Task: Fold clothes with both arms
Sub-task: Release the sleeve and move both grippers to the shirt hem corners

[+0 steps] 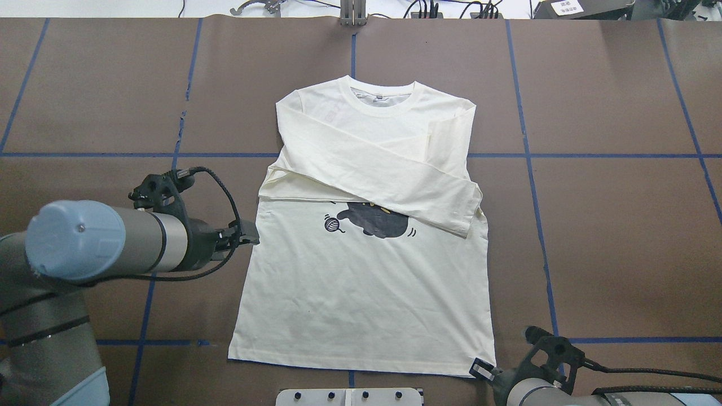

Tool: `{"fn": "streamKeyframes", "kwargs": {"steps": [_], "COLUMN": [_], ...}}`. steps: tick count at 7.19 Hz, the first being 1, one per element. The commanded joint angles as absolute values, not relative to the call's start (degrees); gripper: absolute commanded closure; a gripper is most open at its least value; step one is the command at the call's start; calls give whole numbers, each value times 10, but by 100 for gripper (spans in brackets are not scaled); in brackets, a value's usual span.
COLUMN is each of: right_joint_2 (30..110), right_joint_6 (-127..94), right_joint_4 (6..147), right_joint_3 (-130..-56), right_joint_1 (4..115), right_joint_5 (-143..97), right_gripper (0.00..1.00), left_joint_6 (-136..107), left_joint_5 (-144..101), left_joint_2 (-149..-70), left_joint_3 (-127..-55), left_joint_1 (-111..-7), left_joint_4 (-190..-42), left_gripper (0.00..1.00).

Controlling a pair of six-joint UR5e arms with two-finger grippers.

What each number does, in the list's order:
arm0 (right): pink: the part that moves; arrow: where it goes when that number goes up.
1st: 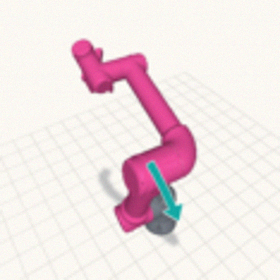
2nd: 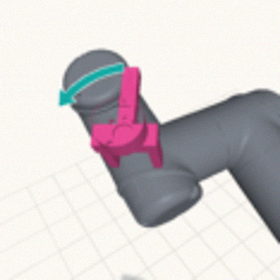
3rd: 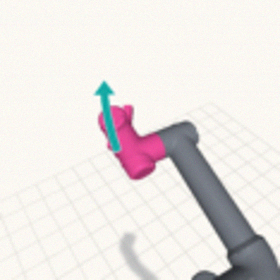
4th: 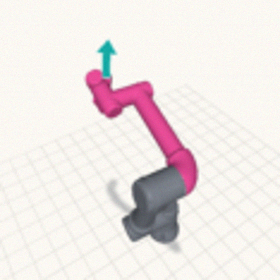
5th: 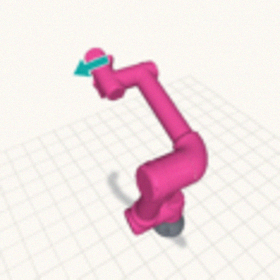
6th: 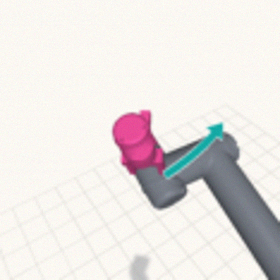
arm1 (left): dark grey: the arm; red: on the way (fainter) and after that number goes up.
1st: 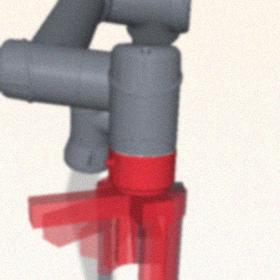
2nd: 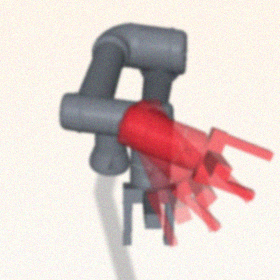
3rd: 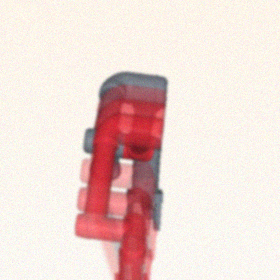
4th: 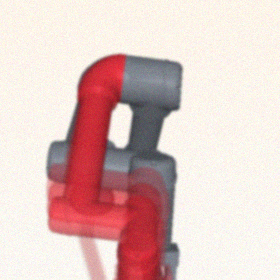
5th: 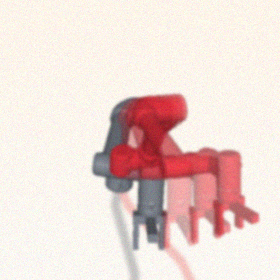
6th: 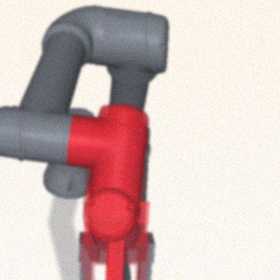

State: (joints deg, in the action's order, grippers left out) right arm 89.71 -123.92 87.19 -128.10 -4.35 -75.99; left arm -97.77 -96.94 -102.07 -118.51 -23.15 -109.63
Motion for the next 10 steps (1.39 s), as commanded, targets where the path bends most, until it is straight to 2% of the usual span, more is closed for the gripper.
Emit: {"fn": "streamKeyframes", "kwargs": {"steps": [1,4,10], "right_joint_2": [897,896,897], "right_joint_6": [-1238,-1238,-1239], "right_joint_4": [872,872,872], "right_joint_3": [-1281,-1281,-1281], "right_joint_1": [-40,-40,-40], "right_joint_5": [-760,-760,-760], "right_gripper": [100,100,100], "left_joint_6": [-1043,-1052,-1085], "left_joint_5": [-920,-920,-924], "left_joint_2": [-1013,-1012,-991], "left_joint_3": [-1186,-1168,-1166], "left_joint_1": [-151,-136,-74], "left_joint_4": [-1057,-1055,-1042], "left_gripper": [24,28,28]}}
